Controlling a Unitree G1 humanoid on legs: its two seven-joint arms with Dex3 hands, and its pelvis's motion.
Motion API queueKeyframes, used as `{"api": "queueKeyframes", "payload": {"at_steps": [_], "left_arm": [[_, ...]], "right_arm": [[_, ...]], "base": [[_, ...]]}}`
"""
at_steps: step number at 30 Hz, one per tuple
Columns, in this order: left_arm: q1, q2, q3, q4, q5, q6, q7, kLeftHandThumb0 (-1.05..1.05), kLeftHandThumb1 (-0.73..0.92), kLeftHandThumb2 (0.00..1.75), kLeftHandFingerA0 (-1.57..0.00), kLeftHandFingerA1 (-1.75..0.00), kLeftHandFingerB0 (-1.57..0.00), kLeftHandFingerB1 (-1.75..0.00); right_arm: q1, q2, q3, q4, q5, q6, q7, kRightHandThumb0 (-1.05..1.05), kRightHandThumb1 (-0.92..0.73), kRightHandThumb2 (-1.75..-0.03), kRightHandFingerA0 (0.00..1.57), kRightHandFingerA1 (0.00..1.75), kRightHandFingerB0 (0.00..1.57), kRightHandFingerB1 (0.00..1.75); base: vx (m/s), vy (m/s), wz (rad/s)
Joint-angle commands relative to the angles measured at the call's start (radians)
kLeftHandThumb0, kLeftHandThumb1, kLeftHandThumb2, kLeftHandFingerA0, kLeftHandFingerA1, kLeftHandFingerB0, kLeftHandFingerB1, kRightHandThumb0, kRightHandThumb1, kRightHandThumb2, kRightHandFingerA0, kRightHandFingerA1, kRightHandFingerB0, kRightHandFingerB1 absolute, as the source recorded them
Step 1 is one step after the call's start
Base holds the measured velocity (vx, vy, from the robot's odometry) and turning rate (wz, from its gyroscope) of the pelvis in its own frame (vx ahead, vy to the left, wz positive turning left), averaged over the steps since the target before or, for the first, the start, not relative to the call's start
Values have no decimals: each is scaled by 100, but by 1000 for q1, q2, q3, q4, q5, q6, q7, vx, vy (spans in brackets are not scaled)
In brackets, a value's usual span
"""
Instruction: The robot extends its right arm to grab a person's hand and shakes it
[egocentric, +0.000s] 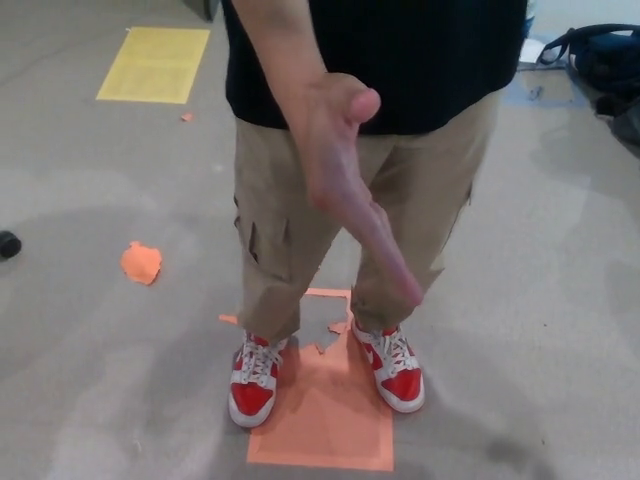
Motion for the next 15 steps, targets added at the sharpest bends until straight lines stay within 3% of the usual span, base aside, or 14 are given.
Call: {"api": "queueKeyframes", "payload": {"at_steps": [1, 2, 3, 4, 6, 7, 8, 9, 10, 11, 12, 14, 15], "left_arm": [[-29, 31, 55, -1, -42, -43, -15, -77, 72, 105, -15, -46, 0, -34], [-32, 30, 67, -2, -47, -44, -11, -74, 71, 107, -5, -41, -3, -32], [-36, 31, 75, -2, -47, -45, -7, -75, 71, 108, -5, -41, -3, -32], [-37, 32, 79, -2, -45, -48, -7, -75, 71, 108, -5, -41, -3, -32], [-41, 32, 82, -9, -42, -57, 4, -81, 75, 109, -11, -44, -2, -31], [-49, 31, 83, -9, -40, -55, 4, -75, 73, 109, -6, -42, -3, -32], [-54, 29, 91, -10, -48, -56, -3, -78, 91, 69, -12, -27, -9, -23], [-55, 28, 100, -10, -57, -58, -11, -78, 91, 69, -12, -27, -9, -23], [-59, 28, 102, -8, -58, -58, -8, -83, 74, 109, -12, -45, -4, -31], [-60, 28, 102, -8, -57, -58, -6, -83, 74, 109, -12, -45, -4, -31], [-61, 26, 108, -7, -63, -53, -11, -80, 90, 69, -13, -27, -8, -23], [-63, 22, 118, -6, -73, -44, -18, -80, 90, 69, -13, -27, -8, -23], [-70, 32, 119, -5, -73, -52, -22, -78, 91, 69, -13, -28, -8, -23]], "right_arm": [[-42, 9, -84, 0, 61, -30, -135, -86, -69, -103, 0, 10, 0, 8], [-26, 25, -125, -87, 84, -86, -172, -90, -70, -104, 0, 7, 0, 5], [-10, 38, -148, -175, 91, -147, -210, -92, -71, -105, 0, 7, 0, 5], [-2, 44, -154, -215, 87, -156, -221, -92, -71, -105, 0, 7, 0, 5], [81, 58, -156, -515, 43, -190, -283, -92, -73, -108, 0, 10, 0, 6], [118, 65, -155, -678, 11, -172, -299, -94, -76, -110, 0, 7, 0, 5], [151, 73, -157, -818, -6, -159, -297, -89, -69, -94, 0, 3, 0, 7], [181, 81, -161, -930, -15, -155, -292, -89, -69, -94, 0, 3, 0, 7], [223, 90, -160, -1141, -35, -148, -268, -87, -70, -90, 0, 2, 0, 6], [240, 94, -160, -1226, -43, -142, -257, -87, -70, -90, 0, 2, 0, 6], [250, 96, -161, -1311, -64, -117, -242, -87, -71, -91, 0, 5, 0, 9], [266, 100, -162, -1441, -96, -77, -217, -87, -71, -91, 0, 5, 0, 9], [249, 108, -158, -1545, -114, -35, -186, -94, -80, -113, 0, 13, 0, 12]], "base": [[0, 0, 0], [22, 16, -7], [0, 0, 0], [0, 0, 0], [0, 0, 0], [0, 0, 0], [0, 0, 0], [0, 0, 0], [0, 0, 0], [0, 0, 0], [0, 0, 0], [0, 0, 0], [0, 0, 0]]}}
